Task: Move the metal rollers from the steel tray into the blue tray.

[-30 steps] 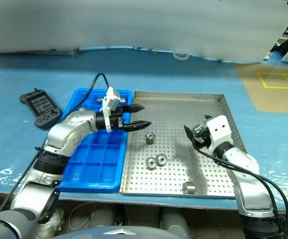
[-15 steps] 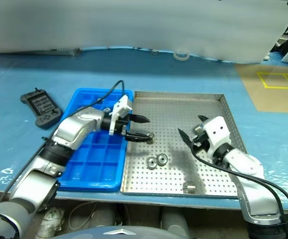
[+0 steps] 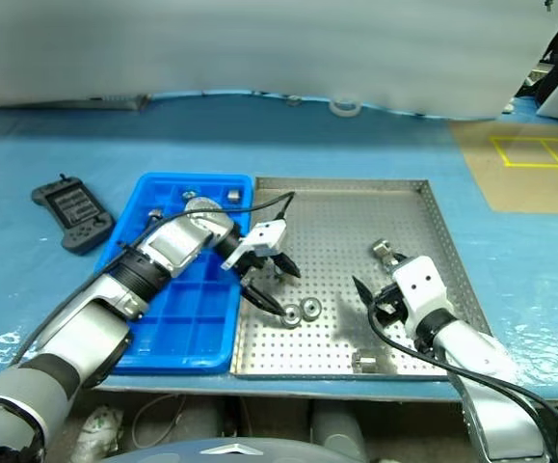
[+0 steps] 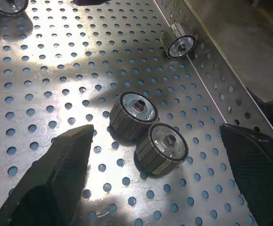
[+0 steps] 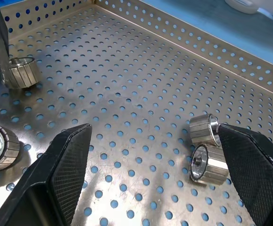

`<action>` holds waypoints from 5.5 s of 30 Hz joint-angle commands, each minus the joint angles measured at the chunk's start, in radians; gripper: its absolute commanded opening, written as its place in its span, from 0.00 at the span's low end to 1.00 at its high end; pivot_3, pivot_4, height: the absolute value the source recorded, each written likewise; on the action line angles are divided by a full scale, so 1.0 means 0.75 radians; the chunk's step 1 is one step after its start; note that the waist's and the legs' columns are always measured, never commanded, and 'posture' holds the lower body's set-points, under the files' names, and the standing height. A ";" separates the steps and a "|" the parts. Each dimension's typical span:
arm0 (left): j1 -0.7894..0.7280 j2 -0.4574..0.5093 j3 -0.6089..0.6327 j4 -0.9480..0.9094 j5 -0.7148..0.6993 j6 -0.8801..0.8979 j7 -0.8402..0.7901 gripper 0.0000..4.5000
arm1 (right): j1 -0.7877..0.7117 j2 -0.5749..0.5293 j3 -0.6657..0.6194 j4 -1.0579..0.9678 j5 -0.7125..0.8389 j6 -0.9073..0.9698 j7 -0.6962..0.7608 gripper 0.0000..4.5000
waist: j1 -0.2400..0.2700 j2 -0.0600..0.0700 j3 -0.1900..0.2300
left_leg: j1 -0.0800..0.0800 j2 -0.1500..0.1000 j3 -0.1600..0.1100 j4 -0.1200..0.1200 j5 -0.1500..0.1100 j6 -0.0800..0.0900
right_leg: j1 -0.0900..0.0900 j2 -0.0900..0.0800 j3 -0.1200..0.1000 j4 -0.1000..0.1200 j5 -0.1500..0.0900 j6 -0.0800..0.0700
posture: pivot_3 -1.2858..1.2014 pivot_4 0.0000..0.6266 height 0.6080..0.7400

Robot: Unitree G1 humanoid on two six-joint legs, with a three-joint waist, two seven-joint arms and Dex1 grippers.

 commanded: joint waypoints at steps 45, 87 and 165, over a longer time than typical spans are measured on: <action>-0.218 -0.156 0.245 0.821 0.382 -0.505 0.240 0.38 | -0.093 0.002 0.018 -0.018 -0.058 0.017 -0.025 1.00 | -0.048 0.002 -0.004 | 0.000 0.001 0.000 -0.001 -0.002 0.003 | -0.001 -0.001 -0.001 -0.002 -0.001 -0.002 | 0.33 0.24 1.00; 0.940 0.375 1.056 -1.212 -0.319 0.613 0.880 0.38 | -1.228 0.015 0.500 0.830 0.223 -0.178 0.874 1.00 | 0.237 -0.001 0.007 | -0.008 0.003 -0.007 -0.013 0.007 -0.012 | -0.008 -0.001 -0.022 0.003 -0.002 -0.011 | 0.64 0.24 1.00; 0.058 -0.207 0.083 0.324 0.073 0.182 -0.046 0.73 | -0.129 -0.125 -0.105 -0.214 0.141 0.231 0.139 1.00 | -0.073 0.007 -0.007 | 0.003 0.002 0.002 -0.001 -0.001 0.003 | 0.002 -0.002 -0.006 -0.003 -0.003 -0.011 | 0.30 0.24 1.00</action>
